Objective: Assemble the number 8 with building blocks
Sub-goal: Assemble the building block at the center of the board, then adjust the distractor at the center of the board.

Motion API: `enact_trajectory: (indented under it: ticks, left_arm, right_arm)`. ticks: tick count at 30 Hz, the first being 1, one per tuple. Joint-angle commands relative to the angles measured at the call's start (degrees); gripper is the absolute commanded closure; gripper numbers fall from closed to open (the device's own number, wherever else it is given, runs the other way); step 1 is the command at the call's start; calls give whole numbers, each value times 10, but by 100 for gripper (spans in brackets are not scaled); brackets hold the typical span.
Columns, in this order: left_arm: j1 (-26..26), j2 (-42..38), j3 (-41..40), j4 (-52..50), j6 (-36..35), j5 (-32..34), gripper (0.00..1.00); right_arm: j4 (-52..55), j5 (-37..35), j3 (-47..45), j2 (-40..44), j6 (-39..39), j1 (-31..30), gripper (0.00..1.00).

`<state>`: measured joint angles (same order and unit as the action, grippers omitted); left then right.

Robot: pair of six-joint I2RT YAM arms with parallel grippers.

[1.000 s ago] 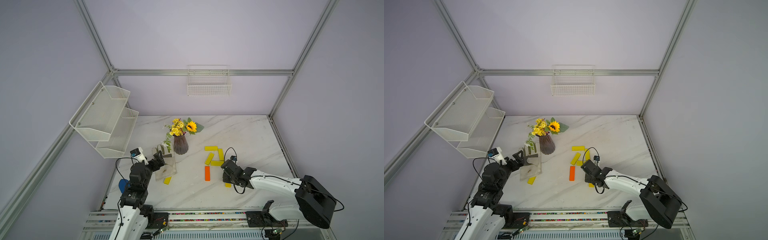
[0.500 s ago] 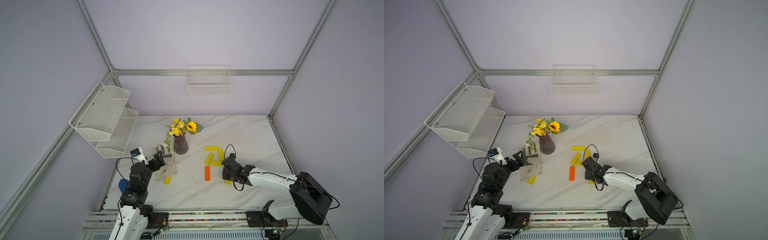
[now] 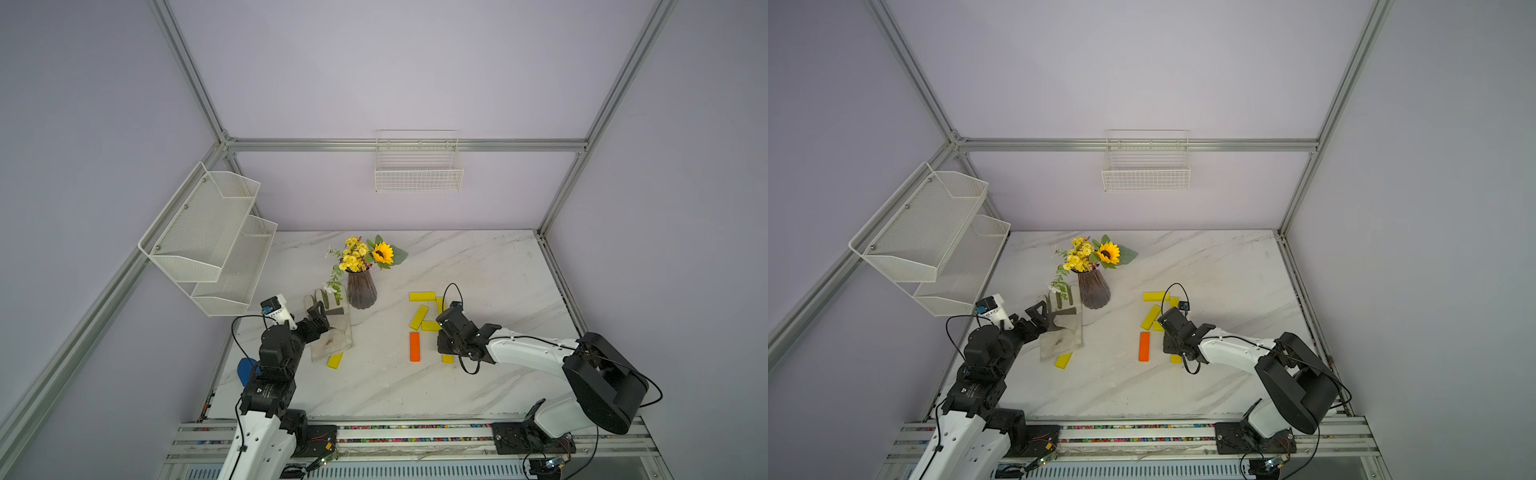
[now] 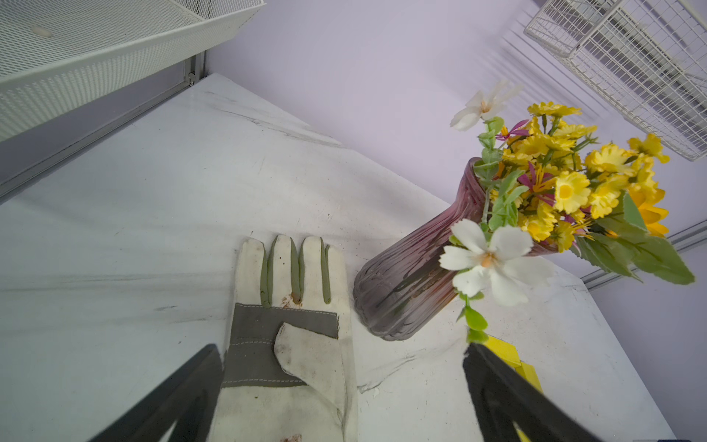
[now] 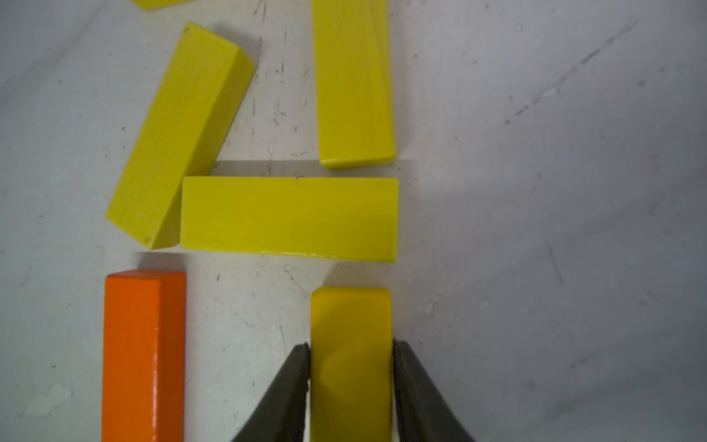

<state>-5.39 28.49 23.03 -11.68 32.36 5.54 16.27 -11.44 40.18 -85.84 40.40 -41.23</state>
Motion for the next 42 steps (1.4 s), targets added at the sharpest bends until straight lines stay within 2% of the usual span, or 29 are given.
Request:
enact_trajectory:
  ticks: [1, 7, 13, 18, 22, 25, 30, 42]
  left_arm:
    - [0, -4, 25, 15, -1, -3, 0]
    - [1, -4, 26, 16, -2, -3, 0]
    - [0, -7, 38, 2, -7, 2, 0]
    - [0, -14, 50, -34, 5, 3, 0]
    - [1, -6, 70, -72, 17, 8, 0]
    - [1, 3, 77, -80, 25, 1, 0]
    - [1, 1, 68, -65, 36, -15, 0]
    - [1, -23, 67, -80, 37, 3, 0]
  right_arm:
    - [-5, 1, 9, 0, -4, 2, 49]
    - [-6, 3, 9, 29, -13, 2, 41]
    - [33, -14, 20, 120, -20, -5, 39]
    - [45, -51, 51, 140, -41, -75, 40]
    - [-11, 0, 86, 61, -46, -123, 46]
    - [-53, 23, 125, -32, -40, -153, 55]
    - [-105, 31, 195, -157, -35, -166, 71]
    - [-101, 97, 346, -319, -79, -166, 73]
